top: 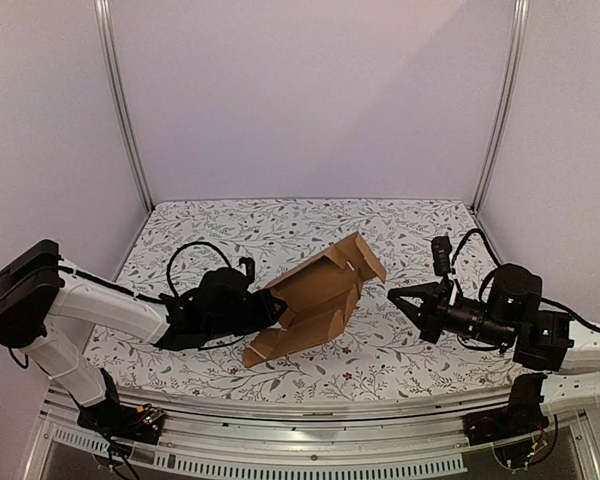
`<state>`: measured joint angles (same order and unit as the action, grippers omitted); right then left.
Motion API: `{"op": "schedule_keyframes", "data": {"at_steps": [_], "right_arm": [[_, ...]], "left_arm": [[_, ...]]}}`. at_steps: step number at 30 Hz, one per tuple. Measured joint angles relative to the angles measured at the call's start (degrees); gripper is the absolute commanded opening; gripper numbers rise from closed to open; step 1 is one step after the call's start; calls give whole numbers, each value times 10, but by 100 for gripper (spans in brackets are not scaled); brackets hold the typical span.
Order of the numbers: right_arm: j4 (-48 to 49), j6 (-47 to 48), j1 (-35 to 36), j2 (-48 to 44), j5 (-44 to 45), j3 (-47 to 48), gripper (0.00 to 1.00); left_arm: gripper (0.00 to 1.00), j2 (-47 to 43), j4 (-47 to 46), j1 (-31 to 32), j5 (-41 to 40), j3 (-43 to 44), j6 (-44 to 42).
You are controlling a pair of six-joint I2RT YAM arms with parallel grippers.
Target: Fold the paper box
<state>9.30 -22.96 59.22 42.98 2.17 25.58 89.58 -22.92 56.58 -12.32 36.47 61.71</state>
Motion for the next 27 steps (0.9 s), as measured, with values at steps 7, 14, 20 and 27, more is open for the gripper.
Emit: {"op": "schedule_keyframes", "data": {"at_steps": [7, 14, 20, 27], "right_arm": [[91, -14, 0, 67, -6, 4, 0], [133, -14, 0, 106, -3, 23, 0], [160, -14, 0, 133, 3, 31, 0], [178, -14, 3, 156, 3, 51, 0]], "left_arm": [[0, -1, -27, 0, 30, -14, 22], [0, -18, -35, 0, 45, -17, 34], [0, -27, -43, 0, 59, -17, 40], [0, -28, -47, 0, 72, -17, 43]]}}
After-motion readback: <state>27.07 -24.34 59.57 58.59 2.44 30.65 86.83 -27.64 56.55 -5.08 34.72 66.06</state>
